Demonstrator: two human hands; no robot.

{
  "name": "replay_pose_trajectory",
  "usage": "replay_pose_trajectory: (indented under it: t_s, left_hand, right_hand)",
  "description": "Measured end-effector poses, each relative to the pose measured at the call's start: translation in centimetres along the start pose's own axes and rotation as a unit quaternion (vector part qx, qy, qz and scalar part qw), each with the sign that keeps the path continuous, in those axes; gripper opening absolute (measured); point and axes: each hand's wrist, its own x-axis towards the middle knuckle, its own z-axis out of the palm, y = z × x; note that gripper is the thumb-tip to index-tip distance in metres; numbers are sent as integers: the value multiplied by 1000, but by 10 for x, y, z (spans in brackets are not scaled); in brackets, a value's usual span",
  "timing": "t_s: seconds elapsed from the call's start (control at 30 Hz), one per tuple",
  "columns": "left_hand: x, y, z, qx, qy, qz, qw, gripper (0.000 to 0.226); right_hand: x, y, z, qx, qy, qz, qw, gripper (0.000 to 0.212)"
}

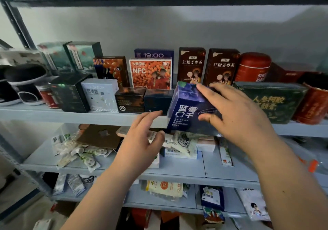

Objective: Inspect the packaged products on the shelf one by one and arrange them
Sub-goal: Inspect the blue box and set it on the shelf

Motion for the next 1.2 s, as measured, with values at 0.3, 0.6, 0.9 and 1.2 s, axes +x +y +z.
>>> replay_pose_trajectory:
  t_s: [0.3, 0.6, 0.9, 1.2]
  left_hand:
    - [55, -23, -2, 360, -25, 96, 927, 82]
    - [89, -35, 11, 416, -101, 90, 899, 84]
    - [90, -48, 13, 394, -41, 126, 909, 81]
    - [89, -51, 19, 372, -10, 116, 921, 79]
  right_hand:
    - [26, -10, -3, -98, -35, 40, 994, 79]
    - [58, -4, 30, -114, -65, 38, 991, 78]
    - [76, 14, 45, -92, -43, -7, 995, 71]
    - [83, 15, 55, -74, -8, -4, 997, 79]
